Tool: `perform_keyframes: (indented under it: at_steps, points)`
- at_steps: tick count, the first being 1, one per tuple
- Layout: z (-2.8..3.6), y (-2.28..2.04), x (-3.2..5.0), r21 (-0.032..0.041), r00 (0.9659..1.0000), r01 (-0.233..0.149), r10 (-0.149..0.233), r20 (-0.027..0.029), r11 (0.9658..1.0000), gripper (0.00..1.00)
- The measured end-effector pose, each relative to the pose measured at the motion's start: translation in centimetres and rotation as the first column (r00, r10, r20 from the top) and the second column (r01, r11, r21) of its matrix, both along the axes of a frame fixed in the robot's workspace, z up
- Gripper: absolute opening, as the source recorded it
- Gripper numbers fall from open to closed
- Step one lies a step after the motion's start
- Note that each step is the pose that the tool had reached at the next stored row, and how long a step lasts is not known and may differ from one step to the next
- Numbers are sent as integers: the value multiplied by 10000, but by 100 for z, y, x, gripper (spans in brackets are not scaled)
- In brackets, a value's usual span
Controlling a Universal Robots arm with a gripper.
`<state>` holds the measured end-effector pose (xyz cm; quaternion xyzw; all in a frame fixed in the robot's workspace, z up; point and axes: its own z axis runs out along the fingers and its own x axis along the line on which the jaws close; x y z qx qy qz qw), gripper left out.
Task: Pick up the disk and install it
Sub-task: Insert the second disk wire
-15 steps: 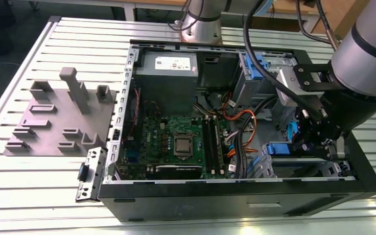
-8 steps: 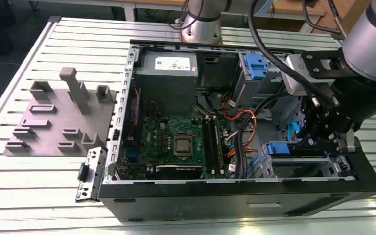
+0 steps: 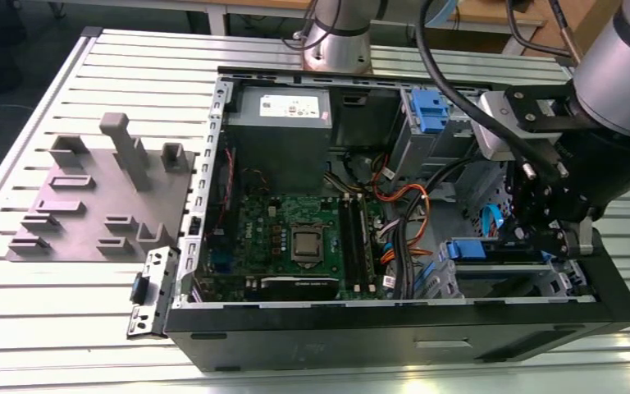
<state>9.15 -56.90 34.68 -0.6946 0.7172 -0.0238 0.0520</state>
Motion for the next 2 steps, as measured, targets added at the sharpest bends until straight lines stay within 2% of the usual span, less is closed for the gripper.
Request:
perform_keyframes:
  at_steps: [2]
  points:
    - [0, 0, 0, 1, 10000, 0, 0, 0, 10000, 11]
